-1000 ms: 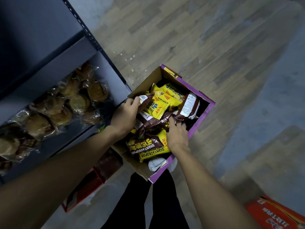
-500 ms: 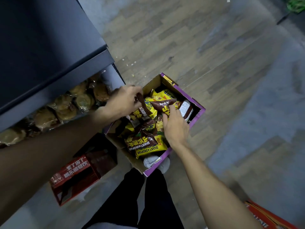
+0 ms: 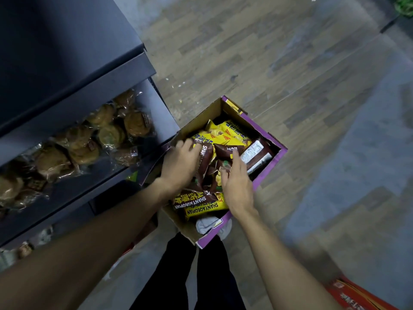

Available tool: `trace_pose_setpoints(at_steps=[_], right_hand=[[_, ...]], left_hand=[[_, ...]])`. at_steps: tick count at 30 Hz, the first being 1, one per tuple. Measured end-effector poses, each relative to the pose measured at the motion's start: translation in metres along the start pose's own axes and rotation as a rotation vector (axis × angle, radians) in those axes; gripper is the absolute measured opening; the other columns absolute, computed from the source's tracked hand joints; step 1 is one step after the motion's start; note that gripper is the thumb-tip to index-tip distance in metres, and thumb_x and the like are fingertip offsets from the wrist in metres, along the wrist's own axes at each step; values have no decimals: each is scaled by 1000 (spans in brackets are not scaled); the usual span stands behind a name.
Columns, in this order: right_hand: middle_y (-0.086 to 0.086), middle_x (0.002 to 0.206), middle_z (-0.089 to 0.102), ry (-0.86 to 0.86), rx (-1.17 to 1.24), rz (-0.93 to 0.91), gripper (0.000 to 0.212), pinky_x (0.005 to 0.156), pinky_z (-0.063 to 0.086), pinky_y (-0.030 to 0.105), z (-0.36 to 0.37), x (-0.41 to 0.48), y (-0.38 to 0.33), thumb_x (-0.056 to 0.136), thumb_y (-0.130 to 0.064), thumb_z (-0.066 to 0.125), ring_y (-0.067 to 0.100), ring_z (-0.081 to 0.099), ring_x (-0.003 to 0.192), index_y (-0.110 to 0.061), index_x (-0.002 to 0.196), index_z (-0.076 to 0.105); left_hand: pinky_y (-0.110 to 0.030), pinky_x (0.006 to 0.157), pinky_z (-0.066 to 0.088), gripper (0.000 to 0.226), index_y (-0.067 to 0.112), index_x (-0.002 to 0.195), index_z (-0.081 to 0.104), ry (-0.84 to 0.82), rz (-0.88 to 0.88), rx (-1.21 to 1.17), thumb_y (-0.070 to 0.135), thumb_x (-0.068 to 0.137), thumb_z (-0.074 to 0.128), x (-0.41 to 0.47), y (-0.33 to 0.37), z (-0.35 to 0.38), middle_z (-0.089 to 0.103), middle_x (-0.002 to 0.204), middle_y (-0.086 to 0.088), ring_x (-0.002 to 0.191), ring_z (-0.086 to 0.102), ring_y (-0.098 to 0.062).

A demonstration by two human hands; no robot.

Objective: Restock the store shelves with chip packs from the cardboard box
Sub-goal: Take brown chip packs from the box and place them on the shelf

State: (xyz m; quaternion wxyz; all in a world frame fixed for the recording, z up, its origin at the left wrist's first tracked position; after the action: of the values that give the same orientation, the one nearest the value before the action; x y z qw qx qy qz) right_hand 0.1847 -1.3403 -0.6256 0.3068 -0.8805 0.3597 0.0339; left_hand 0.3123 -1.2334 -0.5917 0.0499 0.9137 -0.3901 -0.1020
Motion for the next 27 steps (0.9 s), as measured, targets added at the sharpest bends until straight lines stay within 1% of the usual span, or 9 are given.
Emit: trace_pose_setpoints(at_steps=[2,5,8,11,15,17,20,23,27], right_hand=[[1,159,26,-55,133,-15,69,107,36,33,9,-10,6,99,-25,54,22,37,138,-21,156,17],[-1,160,20,-105,144,82,74,111,29,35,17,-6,18,96,-31,59,24,29,140,-32,155,15],[8,154,25,-208,111,167,76,110,31,40,26,8,27,95,-38,59,32,32,135,-41,154,13],[12,140,35,-292,99,199,78,104,40,42,33,14,34,95,-42,57,34,45,125,-49,151,3],[15,140,36,-355,105,238,82,98,42,42,37,18,35,96,-43,56,35,49,123,-53,149,-6],[15,136,39,-319,83,237,83,97,43,42,36,19,33,95,-40,58,35,48,123,-51,150,-3],[12,130,44,-244,46,221,82,94,44,41,28,13,24,95,-39,58,32,50,120,-47,152,0],[10,126,47,-161,21,195,82,89,46,41,10,4,12,94,-39,57,31,54,115,-44,153,1],[10,130,46,-90,-5,178,83,86,47,41,-21,-3,-9,91,-44,58,31,55,115,-43,153,3]], left_hand=[[-40,66,51,23,12,108,59,-70,-40,-38,28,96,49,-12,1,13,55,107,-8,95,52,-29],[-40,71,54,35,15,116,60,-78,-102,-97,39,95,47,-20,7,20,53,120,-7,107,49,-28],[-40,73,55,45,19,130,54,-122,-151,-128,47,95,47,-20,11,30,48,128,-8,114,47,-29],[-41,78,55,58,22,139,47,-143,-199,-167,56,92,49,-21,11,38,44,131,-10,114,49,-30],[-41,84,50,72,34,147,36,-237,-308,-163,68,85,50,-21,11,43,47,125,-14,110,54,-33],[-43,85,48,75,40,147,32,-302,-331,-89,70,81,51,-18,14,40,51,123,-14,107,57,-36],[-40,85,48,73,40,143,36,-371,-390,-144,59,78,64,-11,14,25,55,125,-11,108,59,-36],[-39,83,49,71,37,138,40,-340,-423,-181,53,76,70,-10,12,6,61,121,-7,108,60,-32],[-40,82,48,74,38,141,34,-263,-441,-153,56,77,66,-19,7,-23,59,122,-6,108,60,-32]])
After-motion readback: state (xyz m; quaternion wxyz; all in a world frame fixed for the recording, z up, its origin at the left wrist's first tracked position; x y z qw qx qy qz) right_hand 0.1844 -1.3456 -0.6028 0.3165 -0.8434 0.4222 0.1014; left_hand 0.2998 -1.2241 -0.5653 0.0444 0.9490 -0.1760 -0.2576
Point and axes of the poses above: each hand's wrist, its own x-axis towards the middle knuckle, its own z-axis out of the palm, y = z × x, the point moved 4 cm from there along x, towards the middle knuckle
